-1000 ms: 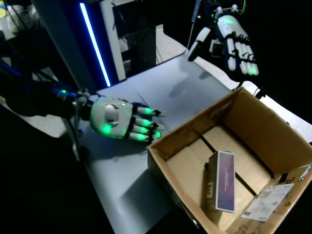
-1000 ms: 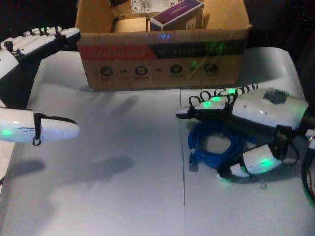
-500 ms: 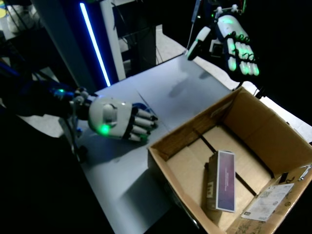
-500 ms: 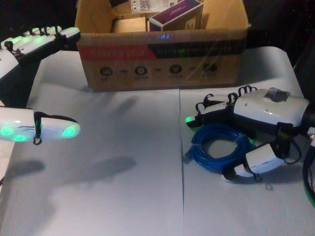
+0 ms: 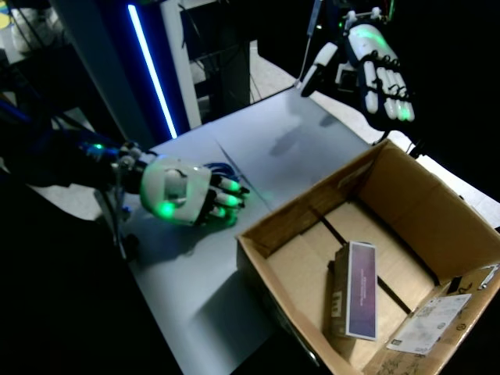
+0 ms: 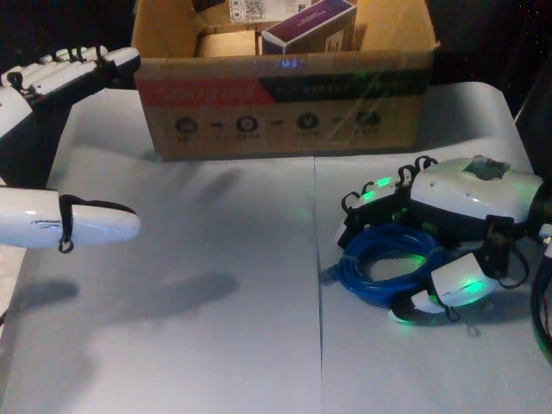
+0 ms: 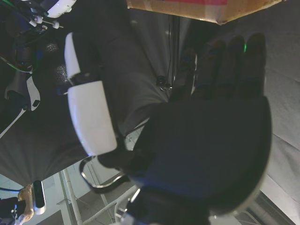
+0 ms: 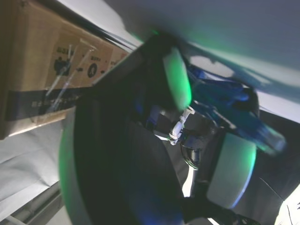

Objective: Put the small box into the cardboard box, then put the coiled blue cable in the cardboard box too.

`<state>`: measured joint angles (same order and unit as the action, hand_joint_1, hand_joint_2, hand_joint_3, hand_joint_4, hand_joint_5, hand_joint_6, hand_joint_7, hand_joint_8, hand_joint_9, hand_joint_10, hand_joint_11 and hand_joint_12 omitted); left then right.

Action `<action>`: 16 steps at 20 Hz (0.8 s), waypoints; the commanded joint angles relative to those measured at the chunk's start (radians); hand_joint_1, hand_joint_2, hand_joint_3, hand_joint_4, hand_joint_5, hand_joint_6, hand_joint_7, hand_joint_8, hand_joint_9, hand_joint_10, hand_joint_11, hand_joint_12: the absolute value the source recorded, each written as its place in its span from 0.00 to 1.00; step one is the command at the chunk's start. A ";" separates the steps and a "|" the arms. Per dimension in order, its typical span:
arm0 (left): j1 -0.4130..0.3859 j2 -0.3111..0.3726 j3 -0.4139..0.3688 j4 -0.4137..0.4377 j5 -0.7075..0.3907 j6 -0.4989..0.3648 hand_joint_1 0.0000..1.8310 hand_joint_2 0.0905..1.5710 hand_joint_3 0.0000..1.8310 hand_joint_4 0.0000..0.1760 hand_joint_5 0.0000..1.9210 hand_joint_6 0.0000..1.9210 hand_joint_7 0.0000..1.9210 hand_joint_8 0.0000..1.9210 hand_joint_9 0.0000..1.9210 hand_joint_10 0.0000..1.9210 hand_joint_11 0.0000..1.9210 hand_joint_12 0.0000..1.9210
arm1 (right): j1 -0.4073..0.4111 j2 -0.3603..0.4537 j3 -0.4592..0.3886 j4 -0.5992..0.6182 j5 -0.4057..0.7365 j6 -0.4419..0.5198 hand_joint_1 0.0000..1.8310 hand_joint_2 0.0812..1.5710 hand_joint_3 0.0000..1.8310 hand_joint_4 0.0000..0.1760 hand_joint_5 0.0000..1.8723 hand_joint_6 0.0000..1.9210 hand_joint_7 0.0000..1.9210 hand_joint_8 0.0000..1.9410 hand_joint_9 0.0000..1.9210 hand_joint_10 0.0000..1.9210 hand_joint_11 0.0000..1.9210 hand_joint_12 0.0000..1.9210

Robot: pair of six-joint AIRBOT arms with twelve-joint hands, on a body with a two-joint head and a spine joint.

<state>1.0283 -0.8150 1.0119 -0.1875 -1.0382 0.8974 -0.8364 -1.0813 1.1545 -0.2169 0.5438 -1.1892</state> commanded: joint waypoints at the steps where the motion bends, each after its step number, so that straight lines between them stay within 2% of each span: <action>1: -0.004 -0.004 0.005 -0.009 -0.127 -0.004 0.34 0.50 0.00 1.00 0.04 0.00 0.03 0.00 0.00 0.00 0.00 0.00 | 0.013 0.011 -0.002 0.013 0.099 -0.007 0.96 0.73 0.00 0.61 0.45 1.00 0.55 1.00 0.74 1.00 0.88 1.00; 2: -0.004 -0.004 0.005 -0.009 -0.127 -0.004 0.33 0.50 0.00 1.00 0.04 0.00 0.03 0.00 0.00 0.00 0.00 0.00 | 0.017 0.019 -0.005 0.016 0.109 -0.007 0.95 0.73 0.00 0.59 0.48 1.00 0.57 1.00 0.75 1.00 0.88 1.00; 3: -0.004 -0.004 0.005 -0.009 -0.127 -0.004 0.34 0.50 0.00 1.00 0.04 0.00 0.03 0.00 0.00 0.00 0.00 0.00 | 0.025 0.030 -0.010 0.018 0.124 -0.007 0.94 0.75 0.01 0.59 0.45 1.00 0.56 1.00 0.75 1.00 0.88 1.00; 4: -0.004 -0.004 0.005 -0.009 -0.127 -0.004 0.34 0.50 0.00 1.00 0.05 0.00 0.03 0.00 0.00 0.00 0.00 0.00 | 0.064 0.061 -0.019 0.014 0.127 -0.007 0.94 0.76 0.01 0.62 0.41 1.00 0.55 1.00 0.75 1.00 0.87 1.00; 5: -0.003 -0.004 0.005 -0.010 -0.130 -0.007 0.34 0.50 0.00 1.00 0.05 0.00 0.03 0.00 0.00 0.00 0.00 0.00 | 0.069 0.073 -0.025 0.014 0.143 -0.007 0.95 0.75 0.01 0.66 0.40 1.00 0.54 1.00 0.75 1.00 0.86 1.00; 6: -0.003 -0.004 0.005 -0.010 -0.129 -0.007 0.35 0.50 0.00 1.00 0.05 0.00 0.03 0.00 0.00 0.00 0.00 0.00 | 0.077 0.085 -0.031 0.014 0.153 -0.007 0.96 0.74 0.01 0.98 0.42 1.00 0.57 1.00 0.75 1.00 0.86 1.00; 7: -0.003 -0.005 0.006 -0.009 -0.128 -0.007 0.35 0.50 0.00 1.00 0.05 0.00 0.03 0.00 0.01 0.00 0.01 0.00 | 0.096 0.102 -0.041 0.006 0.155 -0.007 0.97 0.73 0.00 1.00 0.44 1.00 0.58 1.00 0.76 1.00 0.86 1.00; 9: -0.002 -0.005 0.006 -0.010 -0.132 -0.007 0.34 0.49 0.00 1.00 0.05 0.00 0.03 0.00 0.01 0.00 0.02 0.01 | 0.125 0.134 -0.066 -0.026 0.182 -0.007 0.90 0.73 0.00 1.00 0.44 1.00 0.59 1.00 0.75 1.00 0.86 1.00; 12: -0.002 -0.007 0.006 -0.009 -0.131 -0.007 0.34 0.49 0.00 1.00 0.05 0.00 0.04 0.00 0.02 0.00 0.02 0.01 | 0.137 0.195 -0.113 -0.033 0.283 -0.007 0.92 0.75 0.01 1.00 0.47 1.00 0.64 1.00 0.79 1.00 0.87 1.00; 14: -0.002 -0.006 0.006 -0.010 -0.131 -0.007 0.33 0.50 0.00 1.00 0.05 0.00 0.04 0.00 0.02 0.00 0.03 0.01 | 0.173 0.238 -0.138 -0.033 0.338 -0.007 0.92 0.74 0.01 1.00 0.46 1.00 0.56 1.00 0.78 1.00 0.89 1.00; 15: -0.002 -0.007 0.006 -0.010 -0.131 -0.007 0.34 0.50 0.00 1.00 0.05 0.00 0.04 0.00 0.02 0.00 0.03 0.01 | 0.188 0.253 -0.146 -0.033 0.365 -0.007 0.94 0.71 0.00 0.97 0.49 1.00 0.59 1.00 0.80 1.00 0.89 1.00; 16: -0.002 -0.007 0.006 -0.010 -0.131 -0.007 0.34 0.50 0.00 1.00 0.05 0.00 0.04 0.00 0.01 0.00 0.02 0.01 | 0.200 0.262 -0.150 -0.033 0.386 -0.007 0.94 0.73 0.00 0.93 0.50 1.00 0.62 1.00 0.82 1.00 0.89 1.00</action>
<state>1.0336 -0.8200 1.0119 -0.1875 -1.0443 0.8936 -0.6430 -0.8101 1.0111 -0.2695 0.8051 -1.2011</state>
